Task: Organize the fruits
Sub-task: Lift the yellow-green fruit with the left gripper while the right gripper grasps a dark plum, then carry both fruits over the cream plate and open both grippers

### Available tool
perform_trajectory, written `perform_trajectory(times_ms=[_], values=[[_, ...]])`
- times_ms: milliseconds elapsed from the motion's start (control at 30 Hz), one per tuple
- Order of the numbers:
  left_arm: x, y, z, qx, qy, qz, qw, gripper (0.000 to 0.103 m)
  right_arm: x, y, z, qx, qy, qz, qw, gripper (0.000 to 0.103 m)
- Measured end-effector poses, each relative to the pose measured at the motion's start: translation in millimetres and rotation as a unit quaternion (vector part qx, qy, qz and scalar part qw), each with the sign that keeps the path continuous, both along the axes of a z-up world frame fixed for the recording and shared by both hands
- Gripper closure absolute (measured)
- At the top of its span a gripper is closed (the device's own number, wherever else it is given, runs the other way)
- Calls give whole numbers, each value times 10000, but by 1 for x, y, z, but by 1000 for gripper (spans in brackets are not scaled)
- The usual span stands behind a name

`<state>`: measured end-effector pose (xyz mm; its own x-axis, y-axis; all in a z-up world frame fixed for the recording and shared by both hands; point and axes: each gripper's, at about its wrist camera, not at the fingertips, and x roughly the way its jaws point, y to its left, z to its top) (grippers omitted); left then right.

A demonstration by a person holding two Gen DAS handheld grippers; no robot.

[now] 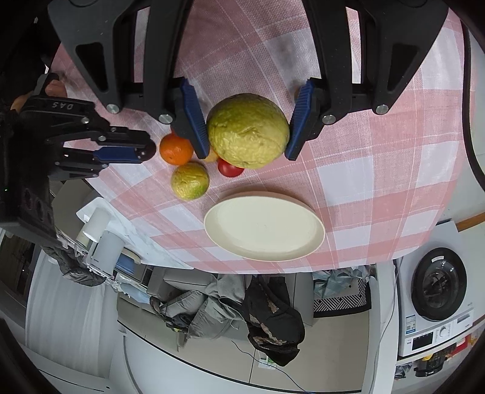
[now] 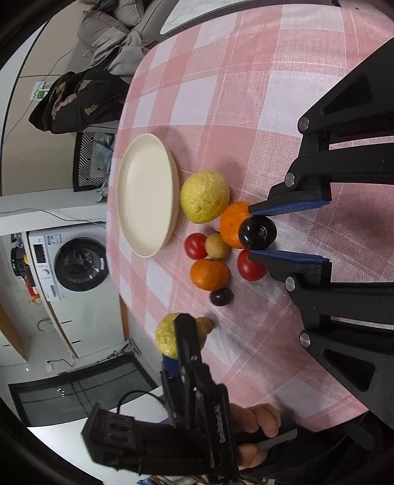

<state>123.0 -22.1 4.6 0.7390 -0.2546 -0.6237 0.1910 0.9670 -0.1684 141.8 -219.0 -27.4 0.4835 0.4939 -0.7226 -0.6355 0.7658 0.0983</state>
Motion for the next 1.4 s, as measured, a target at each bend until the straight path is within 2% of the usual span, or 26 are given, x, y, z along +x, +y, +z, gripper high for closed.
perform_trajectory(times_ms=[300, 633, 867, 1167, 1400], values=[[23, 2, 10, 33, -202, 135, 9997, 54, 21, -2, 30, 419, -307, -293, 9982, 80], [57, 0, 16, 94, -321, 305, 9990, 54, 50, 12, 41, 548, -364, -372, 9971, 80], [80, -6, 12, 200, -306, 284, 9989, 54, 71, 16, 39, 642, -259, -507, 9963, 80], [116, -7, 1, 92, -116, 329, 9993, 54, 97, 18, 30, 703, 41, -696, 9951, 80], [138, -15, -12, 298, 19, 319, 9990, 54, 110, 22, 19, 593, 131, -765, 9952, 80]])
